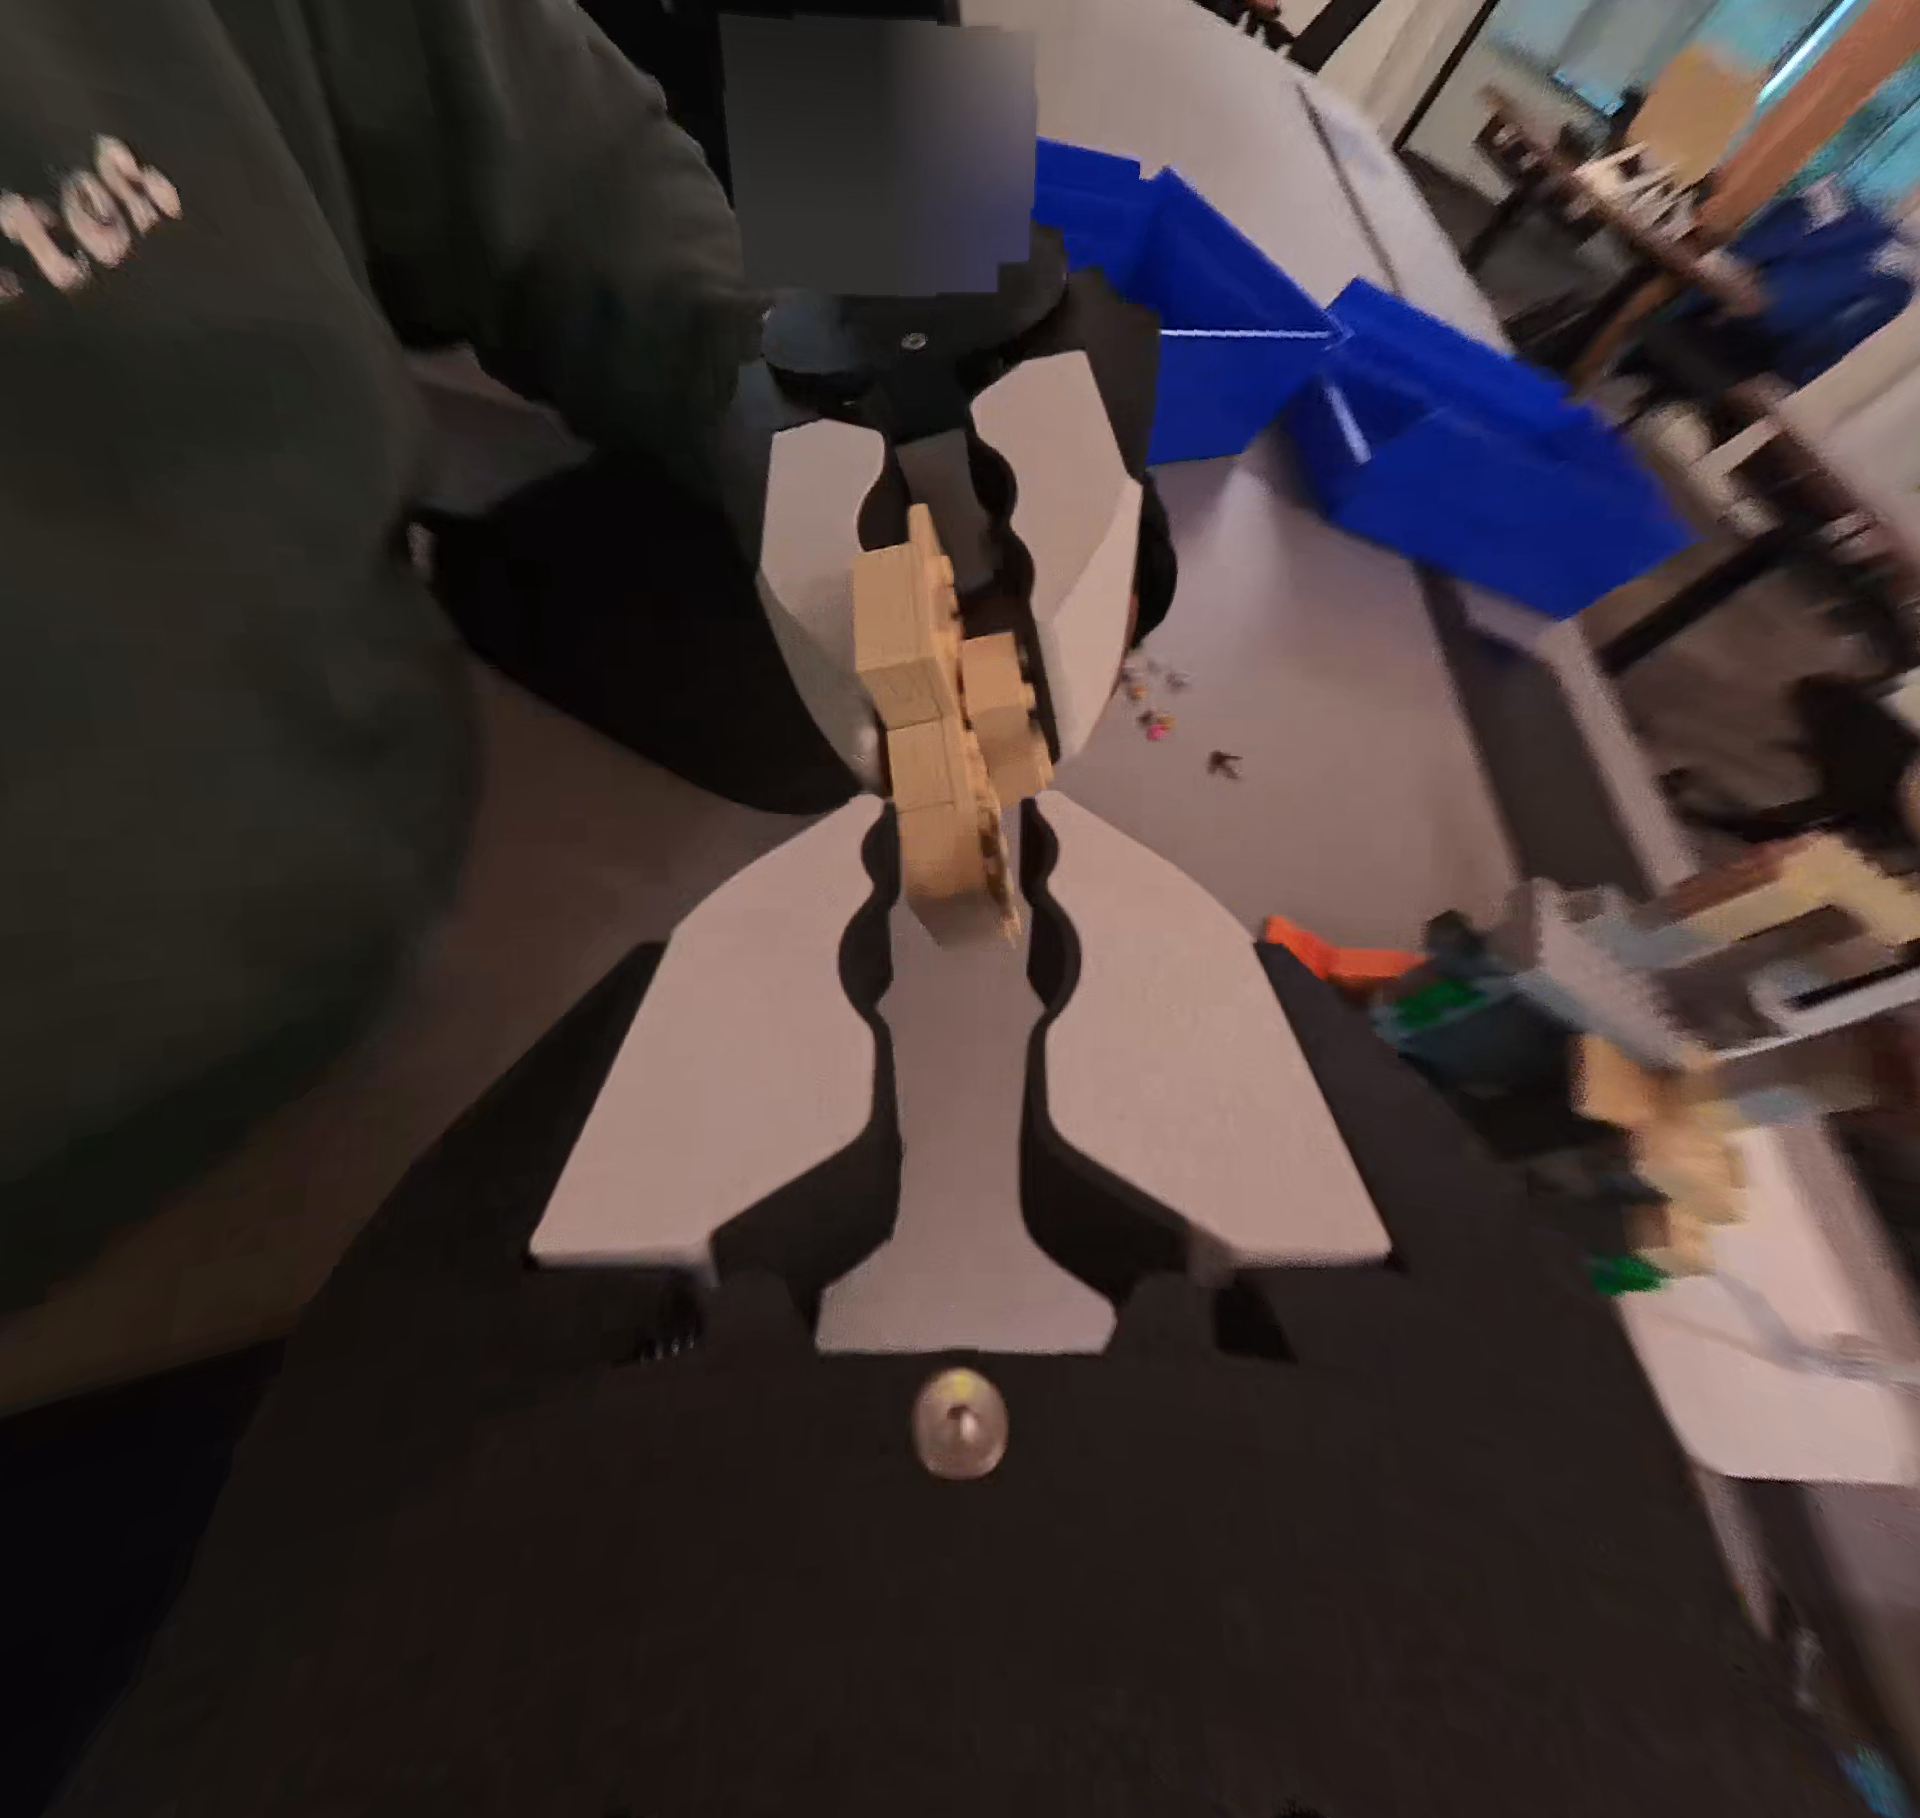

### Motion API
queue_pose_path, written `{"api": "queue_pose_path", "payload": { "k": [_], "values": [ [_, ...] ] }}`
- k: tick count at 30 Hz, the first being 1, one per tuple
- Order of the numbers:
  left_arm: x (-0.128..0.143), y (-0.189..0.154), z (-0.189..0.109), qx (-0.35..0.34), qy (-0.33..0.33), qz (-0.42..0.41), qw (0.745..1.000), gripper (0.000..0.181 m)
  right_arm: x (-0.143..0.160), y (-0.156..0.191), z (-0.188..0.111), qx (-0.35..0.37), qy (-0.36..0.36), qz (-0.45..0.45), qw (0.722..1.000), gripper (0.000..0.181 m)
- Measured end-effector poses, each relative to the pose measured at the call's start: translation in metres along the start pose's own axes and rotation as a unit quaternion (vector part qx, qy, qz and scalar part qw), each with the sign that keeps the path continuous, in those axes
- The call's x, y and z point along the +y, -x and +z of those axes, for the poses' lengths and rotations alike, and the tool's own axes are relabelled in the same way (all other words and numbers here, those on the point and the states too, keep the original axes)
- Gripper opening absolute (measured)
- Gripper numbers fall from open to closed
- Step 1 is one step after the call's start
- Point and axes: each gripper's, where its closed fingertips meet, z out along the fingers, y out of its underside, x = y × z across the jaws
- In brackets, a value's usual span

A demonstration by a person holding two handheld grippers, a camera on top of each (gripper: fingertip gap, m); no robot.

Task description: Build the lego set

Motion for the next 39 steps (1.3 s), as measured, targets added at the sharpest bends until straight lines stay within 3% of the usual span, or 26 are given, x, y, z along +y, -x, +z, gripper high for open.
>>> {"api": "queue_pose_path", "payload": {
  "k": [6,15,27,39],
  "values": [
    [-0.008,-0.008,-0.001,0.014,-0.021,0.004,1.0,0.028,-0.007,0.01,-0.002,0.052,-0.006,-0.079,0.995,0.016],
    [-0.014,-0.011,0.001,0.024,-0.03,0.016,0.999,0.028,-0.01,0.015,-0.006,0.051,-0.025,-0.069,0.996,0.016],
    [-0.007,-0.011,0.001,0.04,0.043,0.038,0.998,0.028,-0.007,0.014,-0.006,0.071,0.025,-0.105,0.992,0.016],
    [-0.01,-0.015,-0.004,0.06,0.022,-0.012,0.998,0.027,-0.013,0.019,-0.003,0.061,-0.007,-0.074,0.995,0.016]
  ]
}}
